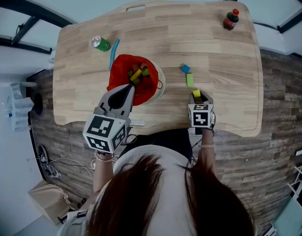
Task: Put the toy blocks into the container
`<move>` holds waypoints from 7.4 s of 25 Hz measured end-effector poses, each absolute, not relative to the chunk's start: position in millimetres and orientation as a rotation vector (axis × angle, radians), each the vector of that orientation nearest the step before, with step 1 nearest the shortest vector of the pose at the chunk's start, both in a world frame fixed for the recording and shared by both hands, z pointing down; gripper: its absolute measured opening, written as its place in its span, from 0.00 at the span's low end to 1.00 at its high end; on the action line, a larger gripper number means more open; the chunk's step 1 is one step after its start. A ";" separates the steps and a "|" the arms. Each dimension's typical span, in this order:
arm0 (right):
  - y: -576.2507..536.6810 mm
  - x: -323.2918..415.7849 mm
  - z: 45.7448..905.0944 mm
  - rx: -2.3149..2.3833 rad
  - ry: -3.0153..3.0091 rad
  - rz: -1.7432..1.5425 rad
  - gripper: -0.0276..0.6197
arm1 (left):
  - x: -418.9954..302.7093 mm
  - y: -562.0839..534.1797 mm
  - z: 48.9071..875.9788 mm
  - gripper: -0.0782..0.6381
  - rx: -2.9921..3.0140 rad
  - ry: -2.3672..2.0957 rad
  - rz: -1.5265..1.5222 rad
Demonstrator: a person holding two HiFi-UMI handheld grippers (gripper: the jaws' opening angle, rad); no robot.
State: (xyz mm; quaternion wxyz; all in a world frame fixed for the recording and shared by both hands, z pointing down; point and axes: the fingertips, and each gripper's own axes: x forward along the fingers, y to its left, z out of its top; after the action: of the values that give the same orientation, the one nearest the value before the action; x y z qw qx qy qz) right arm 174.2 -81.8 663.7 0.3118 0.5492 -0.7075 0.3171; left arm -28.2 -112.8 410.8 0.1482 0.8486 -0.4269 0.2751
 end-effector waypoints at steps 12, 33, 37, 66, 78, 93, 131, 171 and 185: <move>-79.5 172.8 646.7 1.503 -1.893 0.849 0.28 | -37.2 -106.5 402.4 0.12 2.450 -1.250 0.735; -82.6 157.7 596.0 1.515 -1.974 0.730 0.28 | -47.8 -96.9 379.1 0.12 2.491 -1.298 0.586; -80.0 153.0 587.3 1.517 -1.993 0.715 0.28 | -46.4 -93.8 376.1 0.12 2.499 -1.300 0.563; -89.7 125.5 485.6 1.552 -2.149 0.460 0.28 | -61.3 -77.6 359.3 0.12 2.522 -1.327 0.424; -97.7 103.7 457.3 1.520 -2.200 0.355 0.28 | -80.6 -76.4 360.1 0.12 2.489 -1.367 0.395; -105.9 65.8 428.1 1.437 -2.304 0.257 0.28 | -110.9 -68.8 359.4 0.12 2.426 -1.454 0.356; -112.4 -5.4 425.8 1.195 -2.387 0.143 0.28 | -166.7 -47.9 360.7 0.12 2.285 -1.627 0.309; -114.0 21.1 422.3 1.348 -2.347 0.161 0.20 | -152.7 -67.0 362.1 0.12 2.359 -1.524 0.342; -106.7 46.8 425.5 1.431 -2.294 0.190 0.13 | -128.2 -75.4 363.7 0.12 2.430 -1.423 0.366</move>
State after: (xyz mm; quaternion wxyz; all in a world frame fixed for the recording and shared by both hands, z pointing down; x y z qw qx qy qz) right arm 46.8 -106.7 425.5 0.2140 0.5157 -0.8268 0.0684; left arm -128.2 -75.4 363.7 0.1503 0.8460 -0.4953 0.1275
